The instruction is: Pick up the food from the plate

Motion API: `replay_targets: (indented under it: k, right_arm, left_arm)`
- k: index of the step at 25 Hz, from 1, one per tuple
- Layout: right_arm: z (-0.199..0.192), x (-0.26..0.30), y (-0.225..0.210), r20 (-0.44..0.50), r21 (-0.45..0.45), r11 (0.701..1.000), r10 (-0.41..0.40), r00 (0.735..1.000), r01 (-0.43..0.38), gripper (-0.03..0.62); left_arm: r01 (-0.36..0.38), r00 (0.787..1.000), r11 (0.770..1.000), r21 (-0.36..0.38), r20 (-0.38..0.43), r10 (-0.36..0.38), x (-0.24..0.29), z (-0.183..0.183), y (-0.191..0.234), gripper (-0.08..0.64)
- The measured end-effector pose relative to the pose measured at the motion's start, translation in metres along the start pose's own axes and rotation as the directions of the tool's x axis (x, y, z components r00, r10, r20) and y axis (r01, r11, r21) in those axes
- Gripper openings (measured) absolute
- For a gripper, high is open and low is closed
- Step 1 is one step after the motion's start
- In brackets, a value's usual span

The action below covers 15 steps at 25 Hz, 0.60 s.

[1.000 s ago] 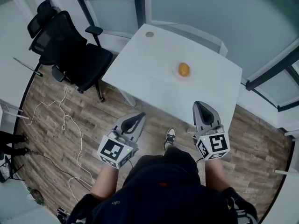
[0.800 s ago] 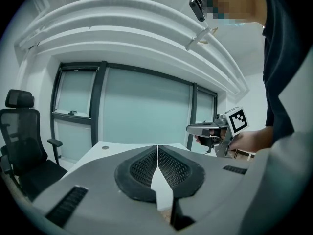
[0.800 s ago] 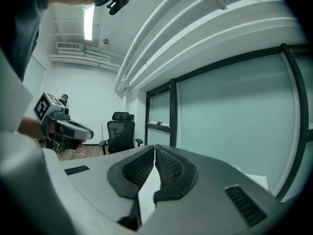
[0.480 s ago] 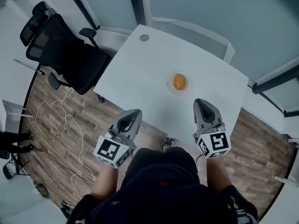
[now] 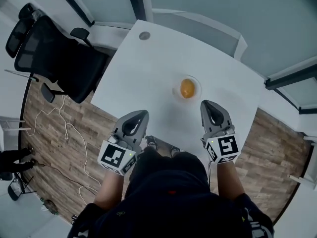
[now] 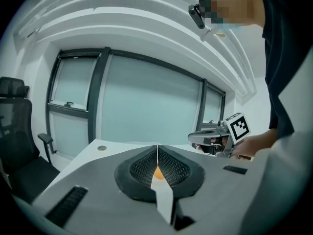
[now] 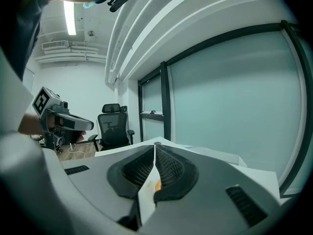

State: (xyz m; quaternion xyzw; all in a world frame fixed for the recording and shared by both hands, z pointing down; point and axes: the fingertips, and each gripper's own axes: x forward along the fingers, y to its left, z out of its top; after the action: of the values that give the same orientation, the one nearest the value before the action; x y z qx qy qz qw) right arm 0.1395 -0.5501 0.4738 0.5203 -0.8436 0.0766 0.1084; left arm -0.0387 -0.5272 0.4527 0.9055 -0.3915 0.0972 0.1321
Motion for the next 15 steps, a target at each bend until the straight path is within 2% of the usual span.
replay_targets:
  k: [6, 7, 8, 15]
  right_arm:
    - [-0.033, 0.045, -0.016, -0.148, 0.032, 0.995, -0.084, 0.985, 0.09, 0.032]
    - [-0.043, 0.056, -0.018, -0.181, 0.037, 0.995, -0.087, 0.98, 0.095, 0.104]
    - [-0.053, 0.067, -0.019, -0.215, 0.043, 0.994, -0.085, 0.973, 0.096, 0.204]
    - [-0.131, 0.124, -0.027, -0.381, -0.012, 0.991, -0.125, 0.916, 0.131, 0.332]
  left_arm:
    - [0.088, 0.996, 0.996, 0.002, -0.027, -0.088, 0.03, 0.002, 0.034, 0.023]
    - [0.091, 0.995, 0.996, 0.002, -0.032, -0.091, 0.032, 0.0, 0.043, 0.023]
    - [0.092, 0.995, 0.996, -0.001, -0.038, -0.092, 0.032, -0.003, 0.052, 0.023]
    - [0.073, 0.995, 0.993, -0.09, -0.066, -0.079, 0.032, -0.02, 0.089, 0.023]
